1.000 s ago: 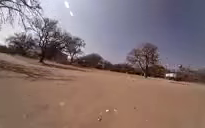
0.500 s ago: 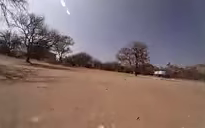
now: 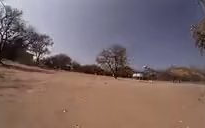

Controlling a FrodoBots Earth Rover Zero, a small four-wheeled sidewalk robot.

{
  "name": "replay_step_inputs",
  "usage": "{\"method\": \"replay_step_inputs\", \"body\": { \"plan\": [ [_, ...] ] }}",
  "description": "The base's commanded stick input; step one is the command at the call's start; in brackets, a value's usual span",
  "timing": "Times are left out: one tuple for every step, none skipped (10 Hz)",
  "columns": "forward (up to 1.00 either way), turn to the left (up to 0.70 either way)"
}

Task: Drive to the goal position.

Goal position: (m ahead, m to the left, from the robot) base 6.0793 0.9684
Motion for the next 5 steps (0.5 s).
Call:
{"method": "replay_step_inputs", "body": {
  "plan": [
    [1.0, 0.0],
    [1.0, 0.0],
    [1.0, 0.0],
    [1.0, 0.0],
    [1.0, 0.0]
  ]
}}
